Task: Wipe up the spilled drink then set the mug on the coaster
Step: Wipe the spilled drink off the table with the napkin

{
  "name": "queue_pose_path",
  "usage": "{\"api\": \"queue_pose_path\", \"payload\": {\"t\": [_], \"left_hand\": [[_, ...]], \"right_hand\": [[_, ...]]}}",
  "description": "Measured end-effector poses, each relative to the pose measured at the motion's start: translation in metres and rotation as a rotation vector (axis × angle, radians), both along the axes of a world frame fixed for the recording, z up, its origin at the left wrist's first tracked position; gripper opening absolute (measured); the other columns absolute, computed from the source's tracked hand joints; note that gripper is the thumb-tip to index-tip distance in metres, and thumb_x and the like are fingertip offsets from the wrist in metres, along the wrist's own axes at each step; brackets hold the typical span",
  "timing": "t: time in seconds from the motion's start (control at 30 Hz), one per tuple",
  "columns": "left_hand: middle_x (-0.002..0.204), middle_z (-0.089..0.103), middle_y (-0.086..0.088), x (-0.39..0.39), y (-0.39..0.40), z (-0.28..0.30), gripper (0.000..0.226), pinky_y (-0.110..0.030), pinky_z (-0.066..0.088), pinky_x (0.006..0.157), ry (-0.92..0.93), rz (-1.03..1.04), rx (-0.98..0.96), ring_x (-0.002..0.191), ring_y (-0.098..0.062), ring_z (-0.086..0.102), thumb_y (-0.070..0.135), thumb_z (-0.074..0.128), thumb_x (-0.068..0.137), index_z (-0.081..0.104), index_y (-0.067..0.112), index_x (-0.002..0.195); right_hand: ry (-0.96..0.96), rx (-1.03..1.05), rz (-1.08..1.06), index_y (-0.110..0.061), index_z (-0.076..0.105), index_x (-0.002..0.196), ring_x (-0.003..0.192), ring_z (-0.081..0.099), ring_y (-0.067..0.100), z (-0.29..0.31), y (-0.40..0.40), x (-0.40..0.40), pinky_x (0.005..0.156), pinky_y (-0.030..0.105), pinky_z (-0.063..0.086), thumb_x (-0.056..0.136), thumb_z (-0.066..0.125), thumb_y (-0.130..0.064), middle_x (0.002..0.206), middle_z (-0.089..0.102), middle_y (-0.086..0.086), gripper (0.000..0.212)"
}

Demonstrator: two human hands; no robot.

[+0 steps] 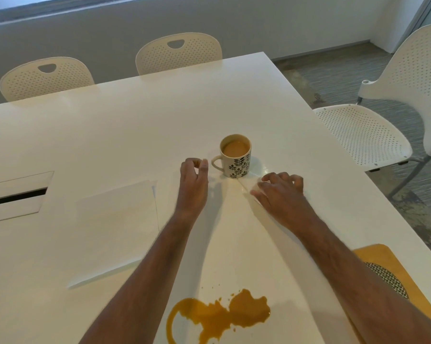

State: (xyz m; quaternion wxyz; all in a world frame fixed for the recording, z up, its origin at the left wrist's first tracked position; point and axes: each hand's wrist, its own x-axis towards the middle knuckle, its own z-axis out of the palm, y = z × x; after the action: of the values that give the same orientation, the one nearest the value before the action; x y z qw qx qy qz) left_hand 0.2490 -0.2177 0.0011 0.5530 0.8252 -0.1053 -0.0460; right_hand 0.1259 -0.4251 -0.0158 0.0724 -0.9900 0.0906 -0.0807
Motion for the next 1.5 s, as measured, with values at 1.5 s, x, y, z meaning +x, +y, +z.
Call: {"api": "queue_pose_path", "payload": {"t": [1.5], "left_hand": [[0.175, -0.005, 0.012, -0.185, 0.238, -0.039, 0.068, -0.043, -0.004, 0.132, -0.188, -0.084, 0.795, 0.163, -0.019, -0.01, 0.053, 0.014, 0.105, 0.009, 0.028, 0.168]], "right_hand": [[0.053, 0.204, 0.321, -0.029, 0.067, 0.136, 0.116, 0.05, 0.021, -0.003, 0.056, -0.107, 0.094, 0.03, 0.049, 0.096, 0.05, 0.009, 0.135, 0.053, -0.004, 0.058]]}}
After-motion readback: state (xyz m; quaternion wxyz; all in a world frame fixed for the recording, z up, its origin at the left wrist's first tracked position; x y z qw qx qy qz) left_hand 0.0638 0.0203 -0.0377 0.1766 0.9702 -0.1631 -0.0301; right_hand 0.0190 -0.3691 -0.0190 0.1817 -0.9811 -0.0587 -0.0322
